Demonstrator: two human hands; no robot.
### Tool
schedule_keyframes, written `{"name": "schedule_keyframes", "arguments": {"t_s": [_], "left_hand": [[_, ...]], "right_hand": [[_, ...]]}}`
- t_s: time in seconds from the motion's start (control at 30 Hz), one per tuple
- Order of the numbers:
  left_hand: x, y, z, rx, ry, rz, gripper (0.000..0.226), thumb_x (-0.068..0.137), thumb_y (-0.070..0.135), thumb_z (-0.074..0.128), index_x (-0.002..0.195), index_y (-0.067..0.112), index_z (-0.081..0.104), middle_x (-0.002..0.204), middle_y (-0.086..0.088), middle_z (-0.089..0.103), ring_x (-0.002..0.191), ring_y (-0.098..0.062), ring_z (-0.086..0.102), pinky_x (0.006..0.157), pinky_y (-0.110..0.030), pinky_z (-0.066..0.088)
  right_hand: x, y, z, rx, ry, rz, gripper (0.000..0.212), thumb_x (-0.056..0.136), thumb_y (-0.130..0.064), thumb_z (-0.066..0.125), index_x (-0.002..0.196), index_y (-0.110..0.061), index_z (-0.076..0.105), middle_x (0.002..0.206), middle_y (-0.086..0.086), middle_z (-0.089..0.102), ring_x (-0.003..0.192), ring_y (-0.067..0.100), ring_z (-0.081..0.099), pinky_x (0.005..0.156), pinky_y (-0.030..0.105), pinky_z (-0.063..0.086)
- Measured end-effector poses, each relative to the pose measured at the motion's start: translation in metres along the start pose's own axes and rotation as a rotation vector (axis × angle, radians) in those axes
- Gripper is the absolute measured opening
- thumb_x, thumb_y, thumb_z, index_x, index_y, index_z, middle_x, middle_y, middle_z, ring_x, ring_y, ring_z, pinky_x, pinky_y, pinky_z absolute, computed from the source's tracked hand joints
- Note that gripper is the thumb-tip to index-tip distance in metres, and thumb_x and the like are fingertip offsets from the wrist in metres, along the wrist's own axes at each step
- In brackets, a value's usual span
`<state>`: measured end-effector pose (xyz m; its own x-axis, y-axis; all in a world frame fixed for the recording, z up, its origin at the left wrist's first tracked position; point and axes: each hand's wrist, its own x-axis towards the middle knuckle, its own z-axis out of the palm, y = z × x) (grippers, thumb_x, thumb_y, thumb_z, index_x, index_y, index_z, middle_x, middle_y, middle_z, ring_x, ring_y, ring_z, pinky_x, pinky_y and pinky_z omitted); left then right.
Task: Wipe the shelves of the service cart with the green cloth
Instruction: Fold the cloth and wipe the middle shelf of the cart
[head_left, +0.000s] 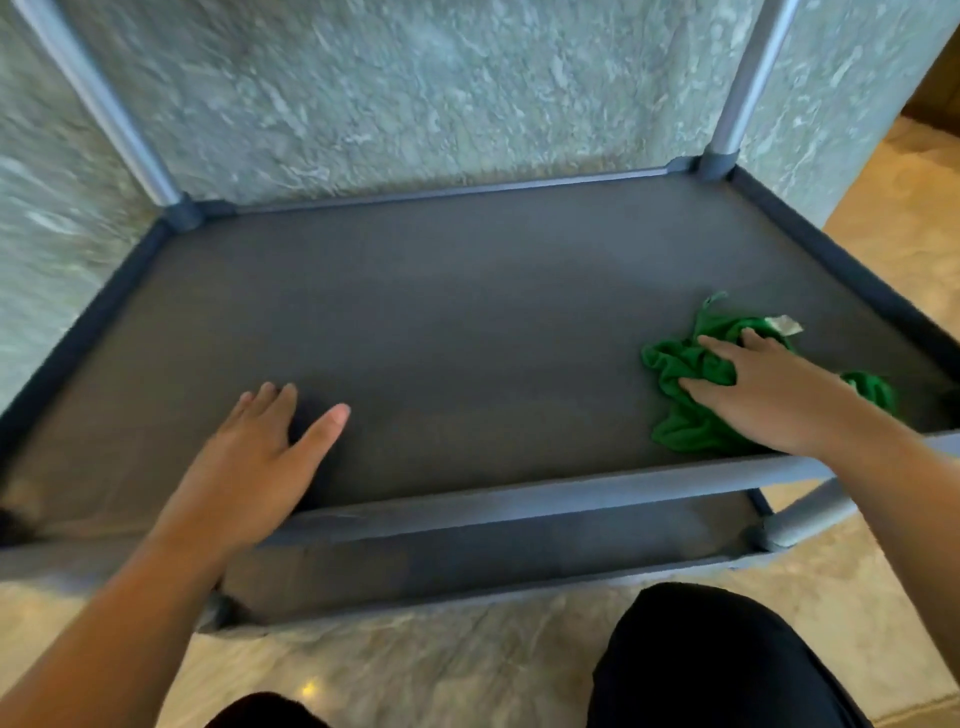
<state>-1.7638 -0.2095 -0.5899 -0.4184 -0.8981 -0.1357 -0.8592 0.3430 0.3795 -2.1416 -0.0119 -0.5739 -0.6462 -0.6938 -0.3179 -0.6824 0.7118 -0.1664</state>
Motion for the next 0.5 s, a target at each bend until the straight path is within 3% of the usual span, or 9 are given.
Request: {"name": "schedule_keyframes", "arguments": {"t_s": [0.3,0.5], "left_hand": [[-0.009,-0.008,-0.004,-0.151,0.151,0.058,0.092,0.084,0.070,0.020,0.158,0.016,0.023,0.165,0.001,0.018,0.153,-0.011,0.004,0.118,-0.025,0.002],[-0.012,-0.018,-0.004,-0.154,0.179,0.084,0.092,0.090,0.080,0.015,0.159,0.019,0.018,0.166,0.001,0.015,0.153,-0.010,0.002,0.119,-0.026,0.001]], "right_hand": [[-0.023,-0.124,0.029,-0.107,-0.067,-0.298,0.082,0.092,-0.075,0.034,0.159,-0.037,0.005,0.168,0.008,-0.003,0.154,0.028,0.001,0.124,0.045,0.013],[-0.049,-0.214,0.057,-0.177,-0.110,-0.611,0.091,0.086,-0.082,0.036,0.159,-0.037,0.005,0.167,0.010,-0.006,0.154,0.031,-0.002,0.124,0.049,0.010]]}}
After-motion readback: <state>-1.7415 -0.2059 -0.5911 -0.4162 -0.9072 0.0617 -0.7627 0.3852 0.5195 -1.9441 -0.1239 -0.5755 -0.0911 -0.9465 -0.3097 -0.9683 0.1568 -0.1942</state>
